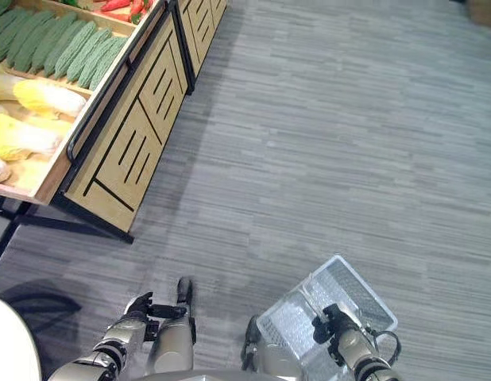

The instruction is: Get the vegetables into the basket

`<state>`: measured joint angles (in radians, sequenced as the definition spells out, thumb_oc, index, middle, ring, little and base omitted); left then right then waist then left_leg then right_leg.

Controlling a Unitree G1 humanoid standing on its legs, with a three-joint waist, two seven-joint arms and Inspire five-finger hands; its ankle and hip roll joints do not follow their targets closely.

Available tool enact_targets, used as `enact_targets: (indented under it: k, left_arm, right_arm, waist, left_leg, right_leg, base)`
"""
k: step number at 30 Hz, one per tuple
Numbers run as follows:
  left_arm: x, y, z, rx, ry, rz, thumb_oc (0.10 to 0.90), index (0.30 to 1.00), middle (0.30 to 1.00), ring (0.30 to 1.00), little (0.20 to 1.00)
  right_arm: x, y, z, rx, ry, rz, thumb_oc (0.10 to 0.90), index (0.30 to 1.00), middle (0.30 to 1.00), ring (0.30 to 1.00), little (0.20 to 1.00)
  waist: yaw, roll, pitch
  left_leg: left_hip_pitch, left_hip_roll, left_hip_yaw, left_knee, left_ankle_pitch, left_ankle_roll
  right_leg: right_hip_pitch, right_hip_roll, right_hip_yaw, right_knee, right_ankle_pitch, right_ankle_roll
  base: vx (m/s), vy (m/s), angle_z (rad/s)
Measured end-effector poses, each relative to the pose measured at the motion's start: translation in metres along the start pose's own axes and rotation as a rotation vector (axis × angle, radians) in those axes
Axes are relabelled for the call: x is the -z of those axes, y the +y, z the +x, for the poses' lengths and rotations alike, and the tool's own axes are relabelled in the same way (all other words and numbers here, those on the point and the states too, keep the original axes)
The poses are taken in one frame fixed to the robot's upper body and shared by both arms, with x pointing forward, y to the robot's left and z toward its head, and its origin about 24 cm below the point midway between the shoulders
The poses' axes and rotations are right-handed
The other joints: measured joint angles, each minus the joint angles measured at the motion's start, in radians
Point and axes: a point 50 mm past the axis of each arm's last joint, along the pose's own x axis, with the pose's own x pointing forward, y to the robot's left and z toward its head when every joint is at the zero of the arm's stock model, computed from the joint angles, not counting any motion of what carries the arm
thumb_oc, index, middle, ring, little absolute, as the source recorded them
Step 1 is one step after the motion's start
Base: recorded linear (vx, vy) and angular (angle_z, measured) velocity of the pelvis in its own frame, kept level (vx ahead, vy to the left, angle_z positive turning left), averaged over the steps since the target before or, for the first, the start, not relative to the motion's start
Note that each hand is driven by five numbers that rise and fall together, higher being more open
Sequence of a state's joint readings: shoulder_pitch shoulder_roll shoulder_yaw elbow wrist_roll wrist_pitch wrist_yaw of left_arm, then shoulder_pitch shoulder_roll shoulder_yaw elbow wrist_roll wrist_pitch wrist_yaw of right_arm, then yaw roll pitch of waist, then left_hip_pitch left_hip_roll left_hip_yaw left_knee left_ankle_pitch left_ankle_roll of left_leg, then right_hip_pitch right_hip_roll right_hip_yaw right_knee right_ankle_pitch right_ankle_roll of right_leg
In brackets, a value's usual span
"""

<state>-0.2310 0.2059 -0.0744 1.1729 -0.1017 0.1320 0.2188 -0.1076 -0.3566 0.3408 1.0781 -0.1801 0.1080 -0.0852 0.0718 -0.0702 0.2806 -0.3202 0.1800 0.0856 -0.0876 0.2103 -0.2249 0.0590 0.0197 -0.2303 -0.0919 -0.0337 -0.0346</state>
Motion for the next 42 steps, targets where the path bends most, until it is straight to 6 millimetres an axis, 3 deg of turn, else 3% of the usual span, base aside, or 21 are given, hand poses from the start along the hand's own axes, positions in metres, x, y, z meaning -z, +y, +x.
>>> enact_targets:
  k: [3,4,5,6,7,9,16,19,23,24,25,27,28,29,31,32,34,35,37,39,42]
  left_arm:
    - [-0.007,-0.003,0.000,0.019,-0.010,-0.047,0.900,1.000,1.000,1.000,1.000]
    - [-0.001,-0.007,-0.001,0.029,0.004,-0.051,0.900,1.000,1.000,1.000,1.000]
    - [0.002,-0.007,-0.001,0.028,0.015,-0.065,0.900,1.000,1.000,1.000,1.000]
    - [0.005,0.002,0.001,0.003,0.031,-0.084,0.900,1.000,1.000,1.000,1.000]
    - [0.010,0.008,0.001,-0.013,0.054,-0.064,0.900,1.000,1.000,1.000,1.000]
    - [0.018,0.017,0.002,-0.043,0.081,-0.042,0.900,1.000,1.000,1.000,1.000]
    - [0.041,0.044,0.001,-0.118,0.152,0.043,0.900,1.000,1.000,1.000,1.000]
    - [0.049,0.044,0.000,-0.111,0.171,0.064,0.900,1.000,1.000,1.000,1.000]
    - [0.048,0.039,0.000,-0.085,0.161,0.125,0.900,1.000,1.000,1.000,1.000]
    - [0.048,0.038,-0.001,-0.080,0.160,0.126,0.900,1.000,1.000,1.000,1.000]
    - [0.048,0.035,-0.001,-0.073,0.159,0.124,0.900,1.000,1.000,1.000,1.000]
    - [0.051,0.029,-0.002,-0.063,0.171,0.125,0.900,1.000,1.000,1.000,1.000]
    - [0.049,0.027,-0.002,-0.061,0.167,0.125,0.900,1.000,1.000,1.000,1.000]
    - [0.048,0.028,-0.001,-0.065,0.170,0.121,0.900,1.000,1.000,1.000,1.000]
    - [0.046,0.030,0.000,-0.073,0.174,0.128,0.900,1.000,1.000,1.000,1.000]
    - [0.047,0.032,0.000,-0.078,0.173,0.129,0.900,1.000,1.000,1.000,1.000]
    - [0.049,0.038,0.000,-0.090,0.170,0.135,0.900,1.000,1.000,1.000,1.000]
    - [0.050,0.034,-0.001,-0.077,0.167,0.134,0.900,1.000,1.000,1.000,1.000]
    - [0.059,0.016,-0.004,-0.035,0.182,0.104,0.900,1.000,1.000,1.000,1.000]
    - [0.052,0.008,-0.004,-0.016,0.168,0.094,0.900,1.000,1.000,1.000,1.000]
    - [0.049,0.006,-0.004,-0.011,0.156,0.106,0.900,1.000,1.000,1.000,1.000]
  right_arm:
    - [0.008,0.005,-0.001,-0.015,0.034,-0.001,0.400,0.300,0.300,0.300,0.300]
    - [0.013,0.004,-0.001,-0.012,0.042,-0.007,0.400,0.300,0.300,0.300,0.300]
    - [0.012,0.006,-0.002,-0.015,0.043,-0.009,0.400,0.300,0.300,0.300,0.300]
    - [0.011,0.015,-0.003,-0.044,0.042,-0.014,0.400,0.300,0.300,0.300,0.300]
    - [0.008,0.016,-0.003,-0.044,0.024,-0.010,0.400,0.300,0.300,0.300,0.300]
    - [-0.001,0.021,-0.002,-0.052,-0.002,0.005,0.400,0.300,0.300,0.300,0.300]
    - [-0.037,0.028,0.000,-0.074,-0.101,0.030,0.400,0.300,0.300,0.300,0.300]
    - [-0.043,0.027,0.000,-0.072,-0.115,0.035,0.400,0.300,0.300,0.300,0.300]
    - [-0.042,0.028,0.000,-0.073,-0.104,0.069,0.400,0.300,0.300,0.300,0.300]
    - [-0.038,0.029,0.000,-0.070,-0.091,0.073,0.400,0.300,0.300,0.300,0.300]
    - [-0.039,0.027,0.000,-0.064,-0.098,0.074,0.400,0.300,0.300,0.300,0.300]
    - [-0.036,0.018,0.001,-0.028,-0.107,0.068,0.400,0.300,0.300,0.300,0.300]
    - [-0.036,0.012,0.001,-0.014,-0.116,0.062,0.400,0.300,0.300,0.300,0.300]
    - [-0.031,0.007,0.001,0.011,-0.106,0.055,0.400,0.300,0.300,0.300,0.300]
    - [-0.016,-0.001,0.002,0.030,-0.053,0.048,0.400,0.300,0.300,0.300,0.300]
    - [-0.007,0.000,0.001,0.026,-0.016,0.042,0.400,0.300,0.300,0.300,0.300]
    - [0.011,0.019,-0.004,-0.026,0.034,0.089,0.400,0.300,0.300,0.300,0.300]
    - [0.014,0.025,-0.005,-0.043,0.049,0.096,0.400,0.300,0.300,0.300,0.300]
    - [0.006,0.018,-0.002,-0.037,0.025,0.098,0.400,0.300,0.300,0.300,0.300]
    - [-0.001,0.009,0.000,-0.013,0.006,0.102,0.400,0.300,0.300,0.300,0.300]
    - [-0.001,0.003,0.000,-0.003,0.011,0.101,0.400,0.300,0.300,0.300,0.300]
  waist:
    - [0.036,0.010,0.032]
    - [0.039,0.033,0.021]
    - [0.043,0.021,0.023]
    - [0.065,-0.029,0.008]
    - [0.061,-0.034,0.007]
    - [0.056,-0.049,0.000]
    - [0.076,-0.093,-0.030]
    - [0.078,-0.109,-0.047]
    - [0.066,-0.098,-0.053]
    - [0.056,-0.071,-0.045]
    - [0.046,-0.051,-0.040]
    - [0.016,-0.016,-0.041]
    - [-0.008,0.000,-0.039]
    - [-0.039,-0.001,-0.040]
    - [-0.079,-0.022,-0.044]
    - [-0.091,-0.044,-0.044]
    - [-0.093,-0.110,-0.057]
    - [-0.090,-0.102,-0.048]
    - [-0.083,-0.039,-0.032]
    - [-0.092,-0.006,-0.012]
    - [-0.104,0.011,-0.002]
  left_leg:
    - [0.027,-0.008,0.056,-0.001,0.036,0.003]
    - [0.040,-0.001,0.064,0.034,-0.021,0.002]
    - [0.067,-0.012,0.068,0.042,0.025,0.075]
    - [0.092,-0.059,0.104,0.058,-0.004,0.118]
    - [0.122,-0.090,0.110,0.064,-0.003,0.219]
    - [0.155,-0.128,0.152,0.066,-0.037,0.254]
    - [0.178,-0.156,0.222,0.066,-0.086,0.282]
    - [0.199,-0.152,0.230,0.070,-0.092,0.284]
    - [0.234,-0.131,0.212,0.093,-0.162,0.293]
    - [0.258,-0.130,0.200,0.086,-0.174,0.305]
    - [0.281,-0.130,0.194,0.080,-0.203,0.319]
    - [0.303,-0.120,0.185,0.067,-0.203,0.308]
    - [0.300,-0.106,0.164,0.067,-0.205,0.297]
    - [0.304,-0.112,0.124,0.054,-0.199,0.287]
    - [0.325,-0.121,0.059,0.026,-0.182,0.266]
    - [0.350,-0.129,0.028,0.009,-0.168,0.243]
    - [0.372,-0.150,-0.050,-0.006,-0.190,0.201]
    - [0.386,-0.129,-0.071,-0.006,-0.196,0.167]
    - [0.380,-0.100,-0.053,0.018,-0.213,0.151]
    - [0.376,-0.076,-0.077,0.023,-0.205,0.139]
    - [0.388,-0.057,-0.089,0.033,-0.201,0.122]
  right_leg:
    - [0.097,-0.003,0.070,0.001,-0.042,0.045]
    - [0.126,0.002,0.093,-0.002,-0.063,0.072]
    - [0.154,-0.019,0.130,-0.001,-0.086,0.087]
    - [0.156,-0.079,0.167,0.007,-0.094,0.108]
    - [0.171,-0.099,0.166,0.029,-0.049,0.147]
    - [0.177,-0.150,0.149,0.046,-0.019,0.183]
    - [0.127,-0.196,0.150,0.107,0.015,0.235]
    - [0.050,-0.192,0.147,0.296,0.012,0.251]
    - [-0.081,-0.204,0.124,0.648,0.042,0.265]
    - [-0.138,-0.237,0.080,0.766,0.054,0.258]
    - [-0.194,-0.278,0.049,0.789,0.002,0.244]
    - [-0.244,-0.300,-0.003,0.673,-0.024,0.238]
    - [-0.242,-0.274,0.010,0.467,-0.030,0.233]
    - [-0.244,-0.247,0.070,0.245,-0.001,0.248]
    - [-0.232,-0.216,0.164,-0.001,0.086,0.240]
    - [-0.245,-0.211,0.177,-0.002,0.143,0.233]
    - [-0.245,-0.207,0.201,0.004,0.161,0.218]
    - [-0.235,-0.187,0.197,0.027,0.215,0.177]
    - [-0.222,-0.131,0.185,0.021,0.219,0.167]
    - [-0.204,-0.112,0.156,0.019,0.213,0.142]
    - [-0.173,-0.098,0.129,0.020,0.208,0.127]
  base:
    - [0.32,0.073,-0.75]
    - [0.39,0.145,-0.77]
    - [0.31,0.140,-1.06]
    - [0.40,0.221,-1.07]
    - [0.42,0.254,-0.83]
    - [0.34,0.242,-0.43]
    - [0.20,0.190,-0.25]
    - [0.12,0.174,0.00]
    - [0.20,0.214,0.25]
    - [0.29,0.011,0.17]
    - [0.38,-0.119,0.02]
    - [0.32,-0.160,0.04]
    - [0.30,-0.146,0.55]
    - [0.39,-0.180,0.84]
    - [0.32,-0.098,1.20]
    - [0.30,-0.075,1.40]
    - [0.16,-0.045,1.24]
    - [0.08,-0.034,0.70]
    - [0.12,-0.092,0.27]
    - [0.12,-0.127,0.33]
    - [0.10,-0.136,0.27]
